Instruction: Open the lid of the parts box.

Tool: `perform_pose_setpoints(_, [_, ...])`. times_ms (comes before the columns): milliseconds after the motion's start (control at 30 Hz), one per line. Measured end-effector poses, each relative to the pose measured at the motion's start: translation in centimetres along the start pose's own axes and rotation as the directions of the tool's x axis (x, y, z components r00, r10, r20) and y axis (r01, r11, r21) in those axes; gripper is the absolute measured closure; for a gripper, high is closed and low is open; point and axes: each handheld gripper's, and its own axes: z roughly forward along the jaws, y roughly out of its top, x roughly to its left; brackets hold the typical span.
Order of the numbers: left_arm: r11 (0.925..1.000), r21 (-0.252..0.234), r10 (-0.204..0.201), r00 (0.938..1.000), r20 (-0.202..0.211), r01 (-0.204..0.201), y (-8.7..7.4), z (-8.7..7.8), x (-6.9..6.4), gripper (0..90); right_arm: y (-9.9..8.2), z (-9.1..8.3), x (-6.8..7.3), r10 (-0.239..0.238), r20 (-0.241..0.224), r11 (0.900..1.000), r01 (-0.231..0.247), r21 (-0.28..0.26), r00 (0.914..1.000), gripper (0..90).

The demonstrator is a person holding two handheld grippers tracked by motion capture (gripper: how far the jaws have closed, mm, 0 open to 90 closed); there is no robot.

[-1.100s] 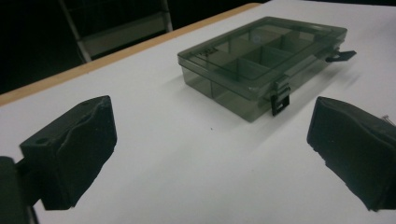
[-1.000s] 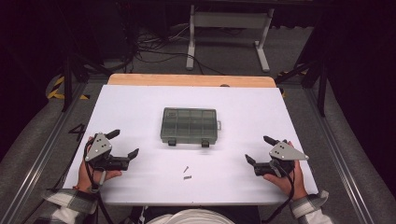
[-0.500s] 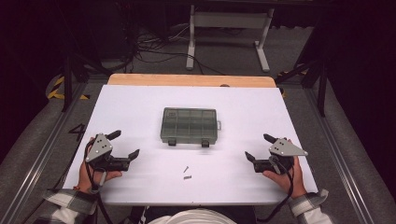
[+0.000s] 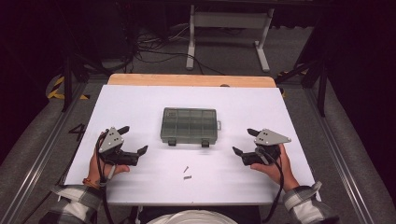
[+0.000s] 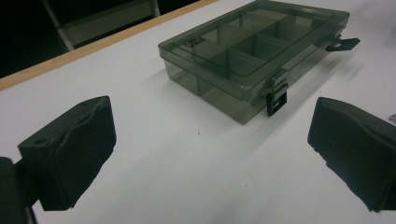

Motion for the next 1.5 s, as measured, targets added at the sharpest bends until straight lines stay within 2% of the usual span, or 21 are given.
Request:
perform_pose_setpoints(133, [0.9999,0.016,0.002,0.9996,0.027,-0.002,0.3,1.0,0.1,2.8,0.7,1.2,0.3,0.005,-0.016,1.0,-0.005,0.008,0.9999,11.6])
perform_pose_setpoints(233, [0.9986,0.049,0.016,0.9991,0.04,-0.018,0.5,2.4,0.0,2.8,1.2,2.8,0.8,0.01,-0.05,0.9982,-0.007,0.059,0.9987,13.2])
perform_pose_setpoints(300, [0.9982,0.056,0.017,0.9985,0.052,-0.02,0.7,3.0,0.0,3.7,1.6,4.5,1.5,0.004,-0.069,0.9963,0.002,0.086,0.9976,17.3])
perform_pose_setpoints(333, [0.9981,0.057,0.02,0.9984,0.052,-0.023,0.8,3.1,-0.1,3.7,1.6,4.5,1.5,0.004,-0.069,0.9963,0.002,0.086,0.9976,17.3])
perform_pose_setpoints(367, [0.9968,0.07,0.034,0.998,0.052,-0.038,0.9,3.7,-0.1,5.8,1.9,5.3,1.6,0.011,-0.079,0.9955,-0.004,0.095,0.9968,22.5])
perform_pose_setpoints(433, [0.9952,0.095,0.015,0.9973,0.072,-0.022,1.0,4.5,0.1,9.6,2.2,6.0,1.8,-0.005,-0.088,0.9939,0.015,0.109,0.9961,26.2])
perform_pose_setpoints(500, [0.9928,0.118,0.012,0.9966,0.081,-0.022,1.0,5.1,0.1,12.3,2.3,6.5,1.9,0.005,-0.094,0.9922,0.007,0.124,0.9955,29.6])
perform_pose_setpoints(600, [0.9898,0.14,0.009,0.9957,0.092,-0.022,1.1,5.5,0.1,22.7,2.2,6.7,1.9,0.008,-0.096,0.99,0.006,0.141,0.9953,33.7])
perform_pose_setpoints(633, [0.9879,0.15,0.022,0.9949,0.099,-0.037,1.1,5.7,-0.1,22.7,2.1,6.8,1.8,0.014,-0.101,0.9888,0.001,0.149,0.9948,37.5])
perform_pose_setpoints(667, [0.9864,0.158,0.026,0.9935,0.111,-0.044,1.2,5.8,-0.2,33.1,1.9,6.8,1.5,0.039,-0.111,0.9875,-0.021,0.156,0.9931,43.7])
perform_pose_setpoints(700, [0.9842,0.167,0.041,0.9934,0.108,-0.059,1.2,5.9,-0.3,38.2,1.8,6.8,1.3,0.049,-0.109,0.9865,-0.031,0.161,0.9928,44.3])
perform_pose_setpoints(800, [0.9827,0.176,0.039,0.9932,0.11,-0.058,1.2,5.8,-0.4,46.1,1.6,6.7,1.0,0.064,-0.126,0.9843,-0.042,0.172,0.99,51.1])
perform_pose_setpoints(933, [0.9819,0.181,0.037,0.9924,0.117,-0.058,1.2,5.8,-0.5,52.4,1.5,6.9,1.1,0.049,-0.136,0.982,-0.023,0.188,0.9894,56.6])
perform_pose_setpoints(1000, [0.9822,0.179,0.032,0.991,0.13,-0.055,1.2,5.8,-0.5,58.1,1.5,7.2,1.1,0.047,-0.155,0.9811,-0.016,0.193,0.9868,62.4])
perform_pose_setpoints(1067, [0.9799,0.19,0.038,0.9913,0.126,-0.062,1.2,5.9,-0.6,63.2,1.5,7.4,1.2,0.045,-0.163,0.9795,-0.012,0.201,0.9856,66.4])
perform_pose_setpoints(1133, [0.9783,0.195,0.043,0.9902,0.133,-0.068,1.2,6.0,-0.6,65.1,1.5,7.4,1.1,0.045,-0.16,0.9793,-0.012,0.202,0.9861,68.3])
perform_pose_setpoints(1167, [0.9779,0.198,0.041,0.9901,0.134,-0.067,1.2,6.1,-0.7,67.0,1.4,7.5,1.0,0.046,-0.155,0.9788,-0.014,0.204,0.9867,72.9])
perform_pose_setpoints(1200, [0.9751,0.207,0.053,0.9891,0.138,-0.081,1.2,6.1,-0.8,67.8,1.4,7.5,0.9,0.049,-0.157,0.9789,-0.016,0.204,0.9864,73.2])
perform_pose_setpoints(1500, [0.9738,0.213,0.051,0.9889,0.139,-0.08,1.1,6.3,-0.9,70.0,1.3,8.0,0.8,0.048,-0.161,0.9741,-0.011,0.226,0.9858,70.6])
